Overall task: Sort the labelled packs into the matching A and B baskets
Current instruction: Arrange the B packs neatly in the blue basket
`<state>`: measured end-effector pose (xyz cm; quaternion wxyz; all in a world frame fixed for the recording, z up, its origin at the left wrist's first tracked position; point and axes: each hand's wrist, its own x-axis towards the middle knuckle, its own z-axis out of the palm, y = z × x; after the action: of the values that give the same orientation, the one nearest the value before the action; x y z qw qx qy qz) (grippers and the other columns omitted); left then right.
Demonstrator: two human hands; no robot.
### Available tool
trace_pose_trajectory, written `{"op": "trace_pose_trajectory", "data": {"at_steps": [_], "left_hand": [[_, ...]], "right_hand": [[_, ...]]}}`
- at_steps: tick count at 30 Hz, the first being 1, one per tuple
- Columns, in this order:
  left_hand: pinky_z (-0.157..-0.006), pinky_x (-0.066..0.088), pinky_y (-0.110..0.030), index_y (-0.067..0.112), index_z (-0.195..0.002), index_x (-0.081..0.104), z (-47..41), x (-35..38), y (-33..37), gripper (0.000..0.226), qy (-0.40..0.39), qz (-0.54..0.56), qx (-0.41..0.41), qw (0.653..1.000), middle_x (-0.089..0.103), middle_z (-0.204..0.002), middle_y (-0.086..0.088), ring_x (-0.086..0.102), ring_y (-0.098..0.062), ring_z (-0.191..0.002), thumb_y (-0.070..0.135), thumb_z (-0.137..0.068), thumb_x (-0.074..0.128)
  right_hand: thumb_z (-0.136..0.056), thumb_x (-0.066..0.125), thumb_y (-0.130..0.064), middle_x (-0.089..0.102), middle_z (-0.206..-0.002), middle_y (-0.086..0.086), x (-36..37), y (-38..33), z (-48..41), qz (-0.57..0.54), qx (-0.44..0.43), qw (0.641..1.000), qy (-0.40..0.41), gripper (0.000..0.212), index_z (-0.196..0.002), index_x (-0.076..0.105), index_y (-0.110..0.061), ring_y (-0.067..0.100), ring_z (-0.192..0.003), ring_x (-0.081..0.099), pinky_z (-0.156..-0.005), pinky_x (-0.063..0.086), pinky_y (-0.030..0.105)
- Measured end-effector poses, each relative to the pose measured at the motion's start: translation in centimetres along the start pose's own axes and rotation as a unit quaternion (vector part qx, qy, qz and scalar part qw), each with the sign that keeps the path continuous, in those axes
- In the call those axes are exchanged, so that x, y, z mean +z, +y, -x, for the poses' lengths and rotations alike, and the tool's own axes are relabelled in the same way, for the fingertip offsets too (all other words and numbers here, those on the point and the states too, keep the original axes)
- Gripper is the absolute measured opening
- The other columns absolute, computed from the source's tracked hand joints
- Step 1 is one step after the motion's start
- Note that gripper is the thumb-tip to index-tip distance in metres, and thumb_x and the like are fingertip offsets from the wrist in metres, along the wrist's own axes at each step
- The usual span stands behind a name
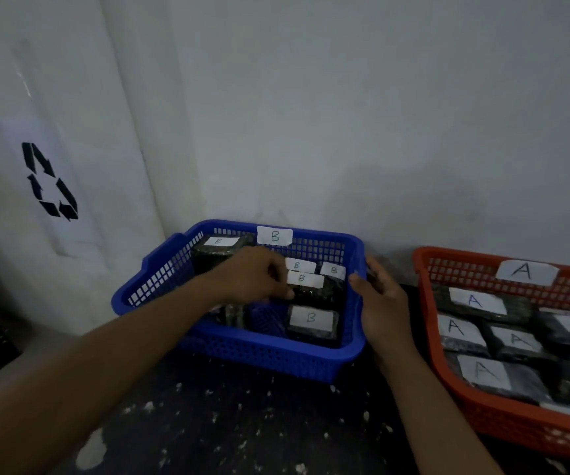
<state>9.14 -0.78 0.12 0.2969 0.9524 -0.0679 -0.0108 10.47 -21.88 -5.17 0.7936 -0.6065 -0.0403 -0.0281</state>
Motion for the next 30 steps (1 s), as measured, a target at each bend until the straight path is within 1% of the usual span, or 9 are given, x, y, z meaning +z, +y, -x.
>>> {"op": "trace_pose_trajectory", "data": {"at_steps": [4,8,10,13,16,18,23,27,30], "left_hand": [[-0.059,0.045,-0.018,0.025,-0.075,0.066,1.7,-3.8,-3.1,0.015,0.109,-0.089,-0.044,0.989,0.067,-0.071,0.013,0.062,-0.004,-0.069,0.033,-0.074,0.079],[-0.069,0.043,-0.024,0.026,-0.096,0.061,2.8,-5.5,-5.8,0.031,-0.044,-0.17,-0.132,0.976,0.062,-0.09,0.011,0.057,-0.008,-0.083,0.035,-0.073,0.08],[-0.068,0.04,-0.022,0.028,-0.098,0.058,3.1,-5.4,-6.4,0.033,-0.072,-0.168,-0.132,0.974,0.06,-0.092,0.01,0.056,-0.008,-0.084,0.028,-0.074,0.08],[-0.069,0.043,-0.022,0.025,-0.095,0.061,3.2,-5.6,-6.8,0.027,-0.005,-0.109,-0.109,0.988,0.062,-0.09,0.006,0.058,-0.012,-0.084,0.019,-0.076,0.079],[-0.079,0.053,-0.032,0.018,-0.1,0.068,3.2,-6.0,-6.2,0.024,0.058,0.05,-0.071,0.994,0.069,-0.097,-0.005,0.063,-0.021,-0.09,0.011,-0.079,0.077],[-0.078,0.051,-0.023,0.017,-0.106,0.069,2.9,-5.8,-5.1,0.027,0.061,0.117,-0.036,0.991,0.071,-0.104,-0.004,0.064,-0.016,-0.095,0.008,-0.081,0.074],[-0.087,0.052,-0.02,0.021,-0.111,0.068,0.9,-3.1,-2.3,0.033,-0.06,0.091,0.015,0.994,0.069,-0.112,0.005,0.064,-0.004,-0.101,0.009,-0.081,0.074],[-0.087,0.048,-0.025,0.02,-0.108,0.065,-0.4,-1.6,-2.3,0.027,-0.13,0.008,0.02,0.991,0.067,-0.106,0.005,0.061,-0.008,-0.099,0.009,-0.084,0.071],[-0.079,0.049,-0.024,0.025,-0.107,0.065,-0.5,-2.2,-3.0,0.026,-0.15,-0.003,0.002,0.989,0.063,-0.107,0.004,0.059,-0.01,-0.097,0.01,-0.086,0.068]], "right_hand": [[-0.093,0.059,-0.01,0.063,-0.119,-0.001,-0.1,-0.1,0.0,0.002,0.002,1.0,0.001,0.047,-0.137,0.049,-0.02,0.015,-0.1,0.064,-0.079,0.053,0.031],[-0.093,0.058,-0.009,0.065,-0.107,-0.008,0.0,-0.2,0.1,0.004,0.0,1.0,0.002,0.046,-0.137,0.05,-0.02,0.009,-0.091,0.065,-0.072,0.054,0.026],[-0.093,0.058,-0.009,0.066,-0.106,-0.008,0.0,-0.3,0.1,0.002,0.001,1.0,-0.002,0.045,-0.135,0.051,-0.02,0.009,-0.09,0.066,-0.072,0.054,0.027],[-0.093,0.058,-0.008,0.066,-0.098,-0.013,0.0,-0.3,0.2,0.0,-0.002,1.0,-0.002,0.042,-0.132,0.054,-0.022,0.006,-0.085,0.067,-0.07,0.054,0.026],[-0.093,0.057,-0.007,0.065,-0.103,-0.008,0.0,-0.3,0.2,-0.001,-0.002,1.0,-0.004,0.044,-0.135,0.051,-0.02,0.011,-0.092,0.066,-0.075,0.054,0.029],[-0.093,0.057,-0.008,0.065,-0.104,-0.009,0.0,-0.3,0.2,0.0,-0.003,1.0,-0.006,0.044,-0.135,0.051,-0.021,0.012,-0.093,0.065,-0.077,0.054,0.031],[-0.093,0.057,-0.007,0.066,-0.112,-0.002,-0.1,-0.3,0.1,-0.002,-0.01,1.0,-0.007,0.042,-0.132,0.053,-0.021,0.018,-0.099,0.065,-0.085,0.053,0.038],[-0.092,0.059,-0.008,0.067,-0.094,-0.017,-0.3,0.1,-0.1,-0.009,-0.01,1.0,-0.014,0.038,-0.118,0.055,-0.035,0.003,-0.081,0.069,-0.064,0.054,0.021],[-0.091,0.059,-0.007,0.072,-0.092,-0.013,-0.3,0.2,-0.2,-0.005,-0.011,1.0,-0.015,0.034,-0.112,0.061,-0.033,0.008,-0.082,0.07,-0.062,0.054,0.021]]}}
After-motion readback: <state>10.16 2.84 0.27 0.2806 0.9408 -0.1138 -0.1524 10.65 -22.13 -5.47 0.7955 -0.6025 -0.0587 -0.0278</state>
